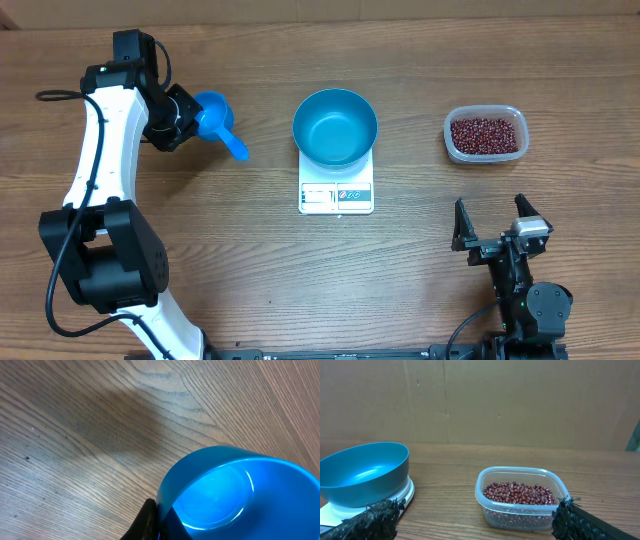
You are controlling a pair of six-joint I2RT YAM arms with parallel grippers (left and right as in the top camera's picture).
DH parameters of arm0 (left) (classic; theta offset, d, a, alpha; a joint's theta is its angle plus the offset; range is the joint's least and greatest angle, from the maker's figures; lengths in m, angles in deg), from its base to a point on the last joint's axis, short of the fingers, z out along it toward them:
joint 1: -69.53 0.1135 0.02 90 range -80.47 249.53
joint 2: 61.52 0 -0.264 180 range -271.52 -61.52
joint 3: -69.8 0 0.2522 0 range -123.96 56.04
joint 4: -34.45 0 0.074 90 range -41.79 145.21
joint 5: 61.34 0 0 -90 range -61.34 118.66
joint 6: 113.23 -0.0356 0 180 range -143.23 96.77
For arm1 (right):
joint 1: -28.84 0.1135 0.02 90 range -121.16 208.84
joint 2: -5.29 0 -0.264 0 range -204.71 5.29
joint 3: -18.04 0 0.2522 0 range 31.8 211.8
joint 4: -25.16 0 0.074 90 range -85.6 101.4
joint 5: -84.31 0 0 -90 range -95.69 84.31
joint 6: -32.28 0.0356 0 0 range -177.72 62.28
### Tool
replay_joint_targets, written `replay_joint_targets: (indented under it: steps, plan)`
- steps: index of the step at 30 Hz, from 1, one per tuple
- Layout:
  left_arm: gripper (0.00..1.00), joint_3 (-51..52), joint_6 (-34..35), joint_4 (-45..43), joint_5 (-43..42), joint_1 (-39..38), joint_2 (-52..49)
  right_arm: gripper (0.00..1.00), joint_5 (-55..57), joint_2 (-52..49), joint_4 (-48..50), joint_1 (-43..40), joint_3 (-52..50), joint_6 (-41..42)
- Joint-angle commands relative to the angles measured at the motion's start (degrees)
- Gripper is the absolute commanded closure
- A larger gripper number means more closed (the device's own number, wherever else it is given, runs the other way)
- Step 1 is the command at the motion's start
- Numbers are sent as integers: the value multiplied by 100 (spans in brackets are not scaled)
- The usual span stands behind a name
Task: Scoop item into bowl and weigh 150g on scale
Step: 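Carry the scoop rightward toward the teal bowl with the left gripper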
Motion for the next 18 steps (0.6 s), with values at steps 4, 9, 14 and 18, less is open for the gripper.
replay_joint_targets:
  steps: [4, 9, 14, 18]
  plan:
    - [96, -157, 315, 26, -68, -11, 109, 0, -11, 35, 28, 33, -61, -26]
    - [96, -157, 313, 31, -68, -11, 109, 0, -11, 35, 28, 33, -61, -26]
    - [96, -157, 313, 94, -68, -13, 109, 0, -11, 35, 26, 33, -61, -26]
    - [96, -157, 315, 138, -68, -11, 109, 0, -11, 35, 28, 33, -61, -26]
